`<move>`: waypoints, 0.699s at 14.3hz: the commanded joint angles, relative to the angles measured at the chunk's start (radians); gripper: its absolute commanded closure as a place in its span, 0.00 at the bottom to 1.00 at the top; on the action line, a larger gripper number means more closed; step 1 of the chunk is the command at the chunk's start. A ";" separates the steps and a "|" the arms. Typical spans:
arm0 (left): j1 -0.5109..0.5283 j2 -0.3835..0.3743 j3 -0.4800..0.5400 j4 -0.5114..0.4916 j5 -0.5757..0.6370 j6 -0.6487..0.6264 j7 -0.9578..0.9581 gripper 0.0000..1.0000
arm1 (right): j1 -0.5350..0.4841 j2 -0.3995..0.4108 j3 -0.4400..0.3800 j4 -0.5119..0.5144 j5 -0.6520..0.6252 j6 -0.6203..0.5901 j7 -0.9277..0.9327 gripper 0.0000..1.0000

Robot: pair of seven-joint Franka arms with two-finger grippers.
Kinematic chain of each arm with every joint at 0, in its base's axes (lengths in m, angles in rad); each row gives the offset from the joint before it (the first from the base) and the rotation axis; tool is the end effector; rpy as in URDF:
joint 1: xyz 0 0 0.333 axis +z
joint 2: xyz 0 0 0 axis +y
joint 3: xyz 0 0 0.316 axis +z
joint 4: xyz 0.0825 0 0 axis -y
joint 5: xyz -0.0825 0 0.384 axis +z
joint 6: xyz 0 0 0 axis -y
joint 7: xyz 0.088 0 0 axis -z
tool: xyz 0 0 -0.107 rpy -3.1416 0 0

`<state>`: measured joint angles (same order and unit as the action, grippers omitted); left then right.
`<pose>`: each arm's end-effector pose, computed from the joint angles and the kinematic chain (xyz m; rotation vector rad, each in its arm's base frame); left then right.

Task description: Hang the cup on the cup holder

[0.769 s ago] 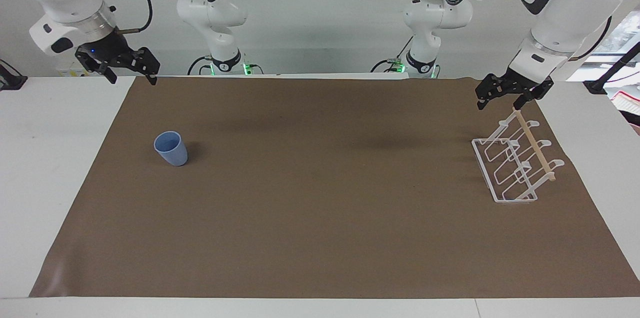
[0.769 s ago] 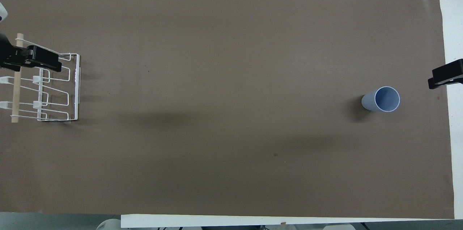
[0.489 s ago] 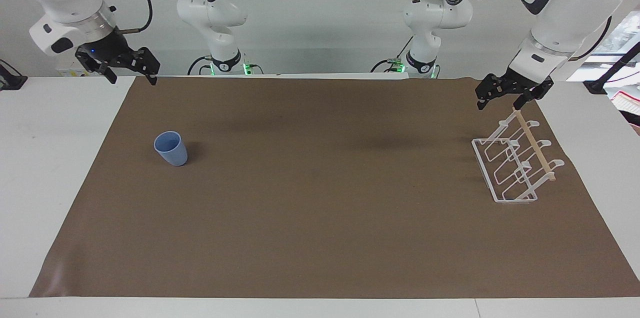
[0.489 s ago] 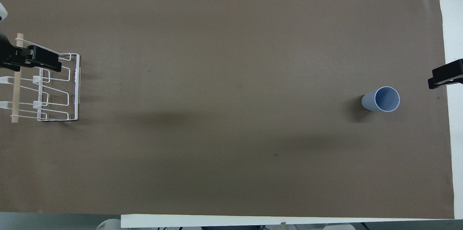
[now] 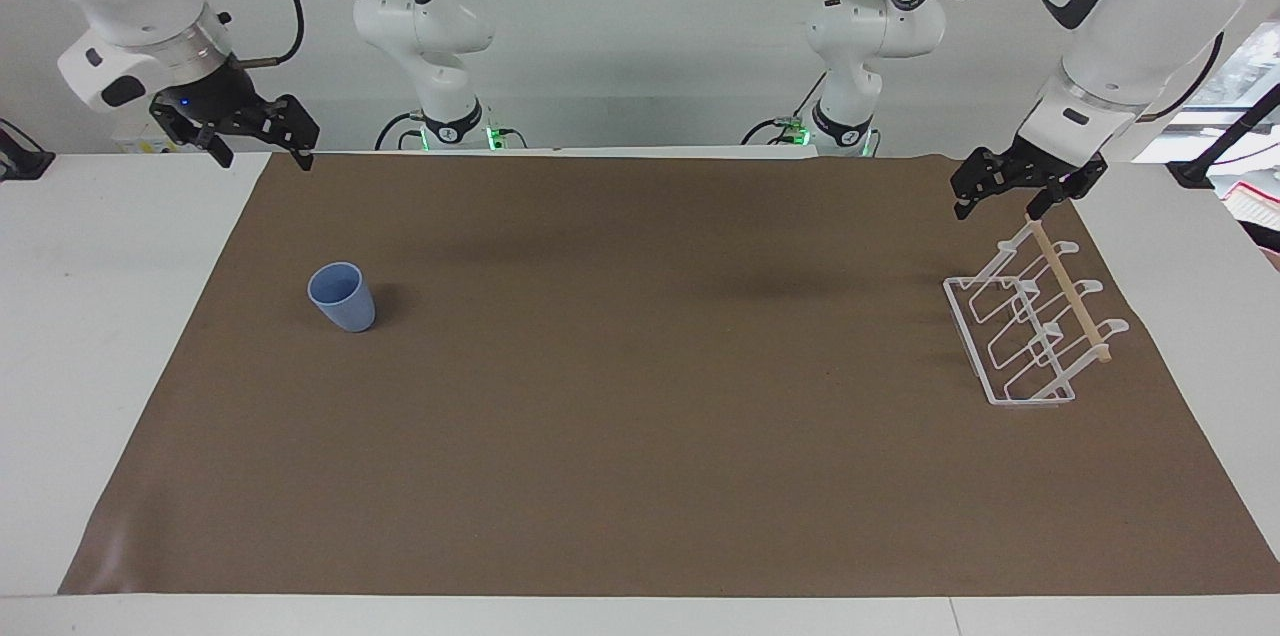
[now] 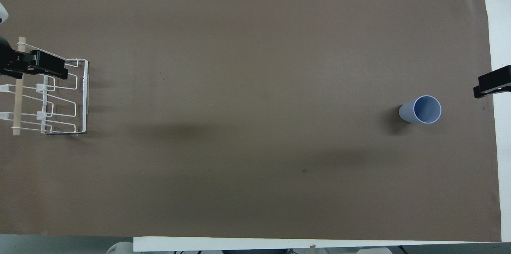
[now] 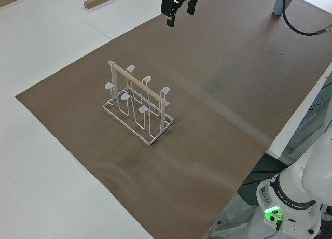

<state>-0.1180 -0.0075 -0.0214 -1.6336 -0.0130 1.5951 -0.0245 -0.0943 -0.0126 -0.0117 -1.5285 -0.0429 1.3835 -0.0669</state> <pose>0.5472 -0.0782 0.6011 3.1258 -0.1790 -0.0500 0.5270 -0.0614 0.6359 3.1028 -0.0687 -0.2107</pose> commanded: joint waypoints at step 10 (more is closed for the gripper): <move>0.003 -0.006 0.000 -0.009 0.011 0.005 0.009 0.00 | -0.116 0.028 0.004 -0.463 0.028 0.581 -0.220 0.00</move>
<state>-0.1180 -0.0075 -0.0214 -1.6336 -0.0130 1.5951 -0.0245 -0.2057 0.0140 -0.0149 -1.9457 -0.0396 1.9275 -0.2686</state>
